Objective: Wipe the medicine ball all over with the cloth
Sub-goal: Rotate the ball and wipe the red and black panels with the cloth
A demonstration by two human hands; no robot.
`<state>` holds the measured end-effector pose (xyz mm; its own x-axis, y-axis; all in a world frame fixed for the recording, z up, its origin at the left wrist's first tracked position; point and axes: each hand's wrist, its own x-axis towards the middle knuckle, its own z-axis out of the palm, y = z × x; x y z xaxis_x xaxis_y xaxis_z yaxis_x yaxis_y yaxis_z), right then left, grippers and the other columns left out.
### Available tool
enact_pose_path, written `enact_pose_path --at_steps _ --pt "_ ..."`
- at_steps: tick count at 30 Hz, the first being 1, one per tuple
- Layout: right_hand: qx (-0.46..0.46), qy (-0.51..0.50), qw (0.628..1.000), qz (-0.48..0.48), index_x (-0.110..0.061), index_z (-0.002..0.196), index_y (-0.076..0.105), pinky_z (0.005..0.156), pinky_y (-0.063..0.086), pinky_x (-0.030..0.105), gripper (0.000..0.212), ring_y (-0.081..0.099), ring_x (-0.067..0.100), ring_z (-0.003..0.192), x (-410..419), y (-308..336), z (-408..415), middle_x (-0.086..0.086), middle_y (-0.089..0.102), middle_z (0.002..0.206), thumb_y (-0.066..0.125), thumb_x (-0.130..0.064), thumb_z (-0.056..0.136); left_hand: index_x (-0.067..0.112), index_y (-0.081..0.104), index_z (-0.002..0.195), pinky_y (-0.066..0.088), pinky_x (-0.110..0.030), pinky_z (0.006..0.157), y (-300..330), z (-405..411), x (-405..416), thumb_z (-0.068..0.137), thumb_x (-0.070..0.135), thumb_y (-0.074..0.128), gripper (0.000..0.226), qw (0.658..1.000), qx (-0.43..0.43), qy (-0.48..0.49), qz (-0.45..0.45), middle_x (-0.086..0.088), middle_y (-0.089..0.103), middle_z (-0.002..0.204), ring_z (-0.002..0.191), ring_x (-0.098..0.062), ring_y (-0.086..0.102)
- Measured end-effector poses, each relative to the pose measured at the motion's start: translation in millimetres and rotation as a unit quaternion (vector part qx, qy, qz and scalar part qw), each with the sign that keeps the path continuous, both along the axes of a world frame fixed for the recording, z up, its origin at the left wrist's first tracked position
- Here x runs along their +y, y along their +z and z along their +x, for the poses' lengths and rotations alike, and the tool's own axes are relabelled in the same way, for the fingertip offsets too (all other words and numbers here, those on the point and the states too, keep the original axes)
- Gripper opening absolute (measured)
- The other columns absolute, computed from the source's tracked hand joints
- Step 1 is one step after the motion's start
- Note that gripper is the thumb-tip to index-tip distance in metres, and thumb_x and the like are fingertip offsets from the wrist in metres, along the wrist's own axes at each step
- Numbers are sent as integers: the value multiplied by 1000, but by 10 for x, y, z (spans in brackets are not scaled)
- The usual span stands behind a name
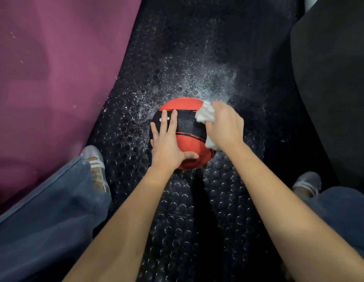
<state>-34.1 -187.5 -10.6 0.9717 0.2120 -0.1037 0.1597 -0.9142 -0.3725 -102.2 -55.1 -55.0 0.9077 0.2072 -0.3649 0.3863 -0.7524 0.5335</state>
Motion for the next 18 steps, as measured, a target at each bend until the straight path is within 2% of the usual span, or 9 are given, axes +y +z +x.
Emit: enact_pose_path --at_steps 4,9,11,14,16,18 --pt "29 -17 999 -6 -17 87 41 67 31 31 13 55 34 97 93 -6 194 11 61 102 52 -10 85 28 -10 154 11 -54 117 136 126 10 59 49 87 137 999 44 7 1 2 -18 161 147 -38 -10" --pt "29 -27 999 -6 -14 86 45 65 32 31 8 56 33 92 137 -16 244 7 58 93 51 -9 84 25 -10 154 14 -52 117 171 190 7 66 53 82 130 999 49 12 -7 -2 -15 162 146 -43 -8" --pt "1 -8 1000 -3 -11 94 50 66 32 31 12 54 31 97 145 -28 161 7 59 101 50 -7 83 25 -9 155 14 -53 117 152 215 7 64 49 85 133 999 46 22 -8 -2 -14 162 147 -42 -8" --pt "-18 27 999 -16 -9 113 54 70 33 33 30 52 30 105 33 -87 54 7 59 112 51 -8 84 24 -6 155 9 -50 118 135 214 45 61 46 87 134 999 42 29 -18 -2 -12 163 147 -41 -6" --pt "5 -19 1000 -17 -10 117 54 73 37 34 32 54 31 105 -56 -121 115 8 60 112 53 -10 85 24 -6 155 6 -49 119 118 188 56 62 46 87 133 999 33 24 -19 -2 -11 163 147 -40 -7" --pt "17 -75 997 5 -9 114 56 74 39 35 30 55 32 104 -45 -126 152 9 61 111 53 -10 84 26 -7 155 10 -51 118 123 188 27 63 44 87 132 999 34 29 -21 1 -14 162 147 -39 -9"
